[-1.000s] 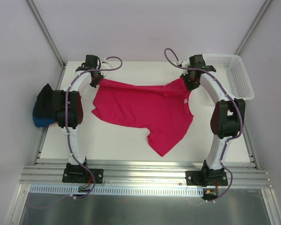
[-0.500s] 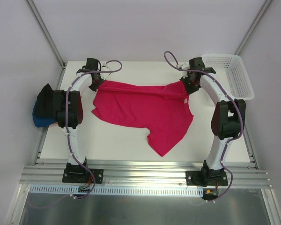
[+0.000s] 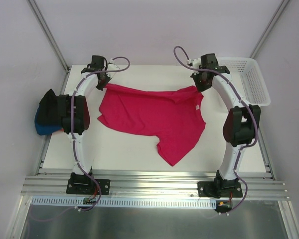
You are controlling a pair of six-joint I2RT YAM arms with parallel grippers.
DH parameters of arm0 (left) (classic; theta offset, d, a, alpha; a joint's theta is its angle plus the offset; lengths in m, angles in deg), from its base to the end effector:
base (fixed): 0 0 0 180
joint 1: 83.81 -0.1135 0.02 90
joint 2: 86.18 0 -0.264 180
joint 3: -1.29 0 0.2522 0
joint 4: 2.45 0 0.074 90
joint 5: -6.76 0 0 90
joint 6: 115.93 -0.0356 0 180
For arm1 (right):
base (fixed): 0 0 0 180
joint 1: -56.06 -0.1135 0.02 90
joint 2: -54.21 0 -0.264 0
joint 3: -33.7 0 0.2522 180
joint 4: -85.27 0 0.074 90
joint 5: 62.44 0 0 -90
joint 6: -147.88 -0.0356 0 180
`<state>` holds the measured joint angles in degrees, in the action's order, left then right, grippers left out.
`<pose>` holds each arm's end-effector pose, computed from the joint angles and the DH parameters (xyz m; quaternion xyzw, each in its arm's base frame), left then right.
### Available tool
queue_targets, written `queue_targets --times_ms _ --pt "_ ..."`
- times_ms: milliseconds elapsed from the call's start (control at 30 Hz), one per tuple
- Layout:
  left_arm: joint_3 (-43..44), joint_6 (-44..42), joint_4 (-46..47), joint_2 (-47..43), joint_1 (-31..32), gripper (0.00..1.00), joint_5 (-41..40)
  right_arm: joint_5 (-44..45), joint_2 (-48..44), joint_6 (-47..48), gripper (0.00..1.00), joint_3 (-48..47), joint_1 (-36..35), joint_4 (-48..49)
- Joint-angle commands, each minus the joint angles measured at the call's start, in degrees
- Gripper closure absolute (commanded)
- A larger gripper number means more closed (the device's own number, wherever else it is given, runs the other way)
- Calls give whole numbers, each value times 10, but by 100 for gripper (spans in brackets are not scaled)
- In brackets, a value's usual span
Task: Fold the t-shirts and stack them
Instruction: Flatten out the tshirt
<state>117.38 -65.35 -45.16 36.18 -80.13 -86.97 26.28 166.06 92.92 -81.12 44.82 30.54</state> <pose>0.4830 -0.0287 0.2263 0.3332 0.8749 0.1365 0.3239 0.4294 0.0861 0.2855 -0.3746 0.8673 -0.0572 0.3227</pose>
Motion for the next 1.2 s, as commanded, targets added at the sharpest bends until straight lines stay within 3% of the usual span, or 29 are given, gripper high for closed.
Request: queue_targets --times_ms 0,233,567,933,1100,1167 --pt "61 13 -1 23 2 100 -18 30 40 -6 100 -69 3 17" --pt "158 19 -1 81 16 100 -34 42 154 -22 100 -248 9 47" --pt "294 51 2 163 30 100 -54 90 247 -22 100 -350 3 163" --pt "327 55 117 183 30 100 -87 136 246 32 100 -341 5 343" --pt "314 60 166 179 32 99 -88 147 246 27 100 -339 6 348" --pt "311 55 172 181 35 94 -92 152 244 27 100 -331 5 346"
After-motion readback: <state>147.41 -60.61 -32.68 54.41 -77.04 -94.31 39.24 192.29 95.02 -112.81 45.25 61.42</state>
